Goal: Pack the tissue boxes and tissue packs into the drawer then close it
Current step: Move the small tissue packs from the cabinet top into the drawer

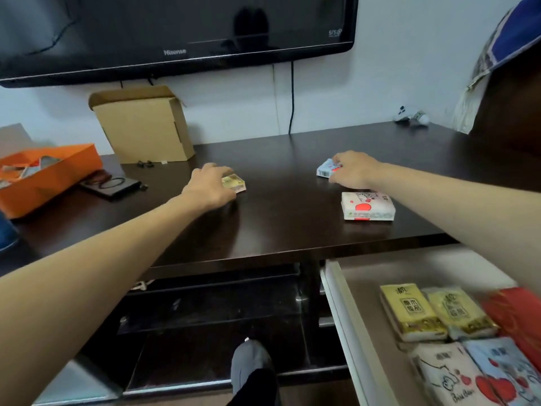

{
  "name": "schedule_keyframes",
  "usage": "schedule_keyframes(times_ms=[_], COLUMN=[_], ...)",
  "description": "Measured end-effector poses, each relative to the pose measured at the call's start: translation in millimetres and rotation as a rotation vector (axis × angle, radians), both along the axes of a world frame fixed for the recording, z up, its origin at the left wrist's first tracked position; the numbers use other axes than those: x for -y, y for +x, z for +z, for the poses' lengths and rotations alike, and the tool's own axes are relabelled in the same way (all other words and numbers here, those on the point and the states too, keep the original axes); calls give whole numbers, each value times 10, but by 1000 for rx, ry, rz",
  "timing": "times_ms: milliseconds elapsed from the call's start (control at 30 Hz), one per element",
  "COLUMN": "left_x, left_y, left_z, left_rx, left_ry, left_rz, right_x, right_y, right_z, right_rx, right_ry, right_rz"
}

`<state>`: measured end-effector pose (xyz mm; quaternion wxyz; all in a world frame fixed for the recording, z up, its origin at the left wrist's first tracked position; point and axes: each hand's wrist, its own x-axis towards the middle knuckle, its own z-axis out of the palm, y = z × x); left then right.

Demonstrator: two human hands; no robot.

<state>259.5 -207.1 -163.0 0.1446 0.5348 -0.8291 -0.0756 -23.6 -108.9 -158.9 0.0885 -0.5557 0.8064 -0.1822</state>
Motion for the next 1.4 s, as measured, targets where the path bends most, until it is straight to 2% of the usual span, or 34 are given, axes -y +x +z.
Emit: schedule_keyframes(times_ms=[167,433,767,933,1000,1133,1200,1300,1400], left_x=[59,-295,-631,-618,-676,-695,-715,-755,-790], left_y=[114,182,147,253,298,329,295,230,215], left_z=[-43,-43,37,140,153,110,103,53,8], left_rx=[-66,19,145,-9,-87,-238,-86,129,42], left_ry=[64,37,-88,175,93,-107,-98,39,80], left_rz=[-18,-165,-3,-268,-287,-140,-57,-29,-102], right_x=[78,-71,-430,-529,-537,-538,-530,-518,-538], right_y=[42,449,711,729,719,712,712,713,719], right_z=[26,5,7,26,44,45,32,35,29], right_rx=[-44,-128,-142,-143,-154,-165,-152,-138,-81], right_ry=[10,-25,-59,-49,-20,26,37,31,-10], right_rz=[46,244,362,398,421,436,438,457,475])
